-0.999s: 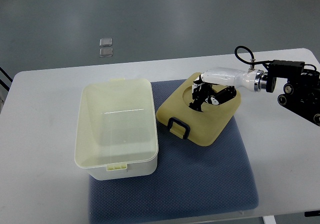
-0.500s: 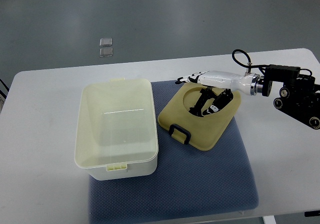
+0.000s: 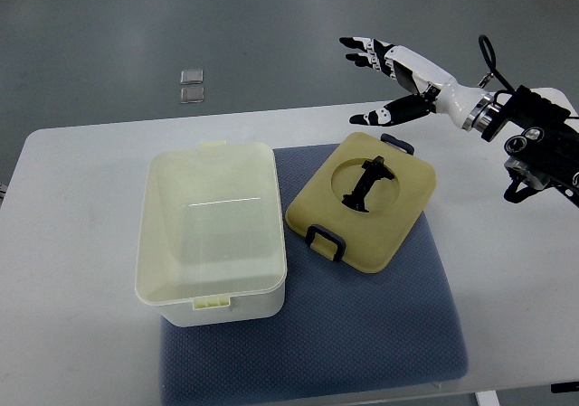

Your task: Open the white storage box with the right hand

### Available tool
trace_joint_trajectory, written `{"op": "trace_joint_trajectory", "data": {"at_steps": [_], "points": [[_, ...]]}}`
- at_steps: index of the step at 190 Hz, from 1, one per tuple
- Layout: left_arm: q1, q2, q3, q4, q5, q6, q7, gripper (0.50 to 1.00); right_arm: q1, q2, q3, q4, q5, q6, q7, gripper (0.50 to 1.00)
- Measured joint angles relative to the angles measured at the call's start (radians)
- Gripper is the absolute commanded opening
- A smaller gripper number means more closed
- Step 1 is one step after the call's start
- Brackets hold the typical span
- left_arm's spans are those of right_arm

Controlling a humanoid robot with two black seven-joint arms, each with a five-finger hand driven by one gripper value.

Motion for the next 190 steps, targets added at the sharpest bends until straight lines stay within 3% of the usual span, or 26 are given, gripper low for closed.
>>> {"op": "trace_joint_trajectory", "data": {"at_steps": [59, 190], "points": [[0.000, 0.000, 0.000, 0.000, 0.000, 0.000, 0.000, 1.000, -0.064, 0.067, 0.062, -0.155, 0.520, 0.003, 0.000, 0.926], [0.000, 0.000, 0.000, -0.006, 0.000, 0.000, 0.000, 1.000, -0.150, 0.181, 0.115, -0.179, 0.839, 0.005, 0.000, 0.930]]}}
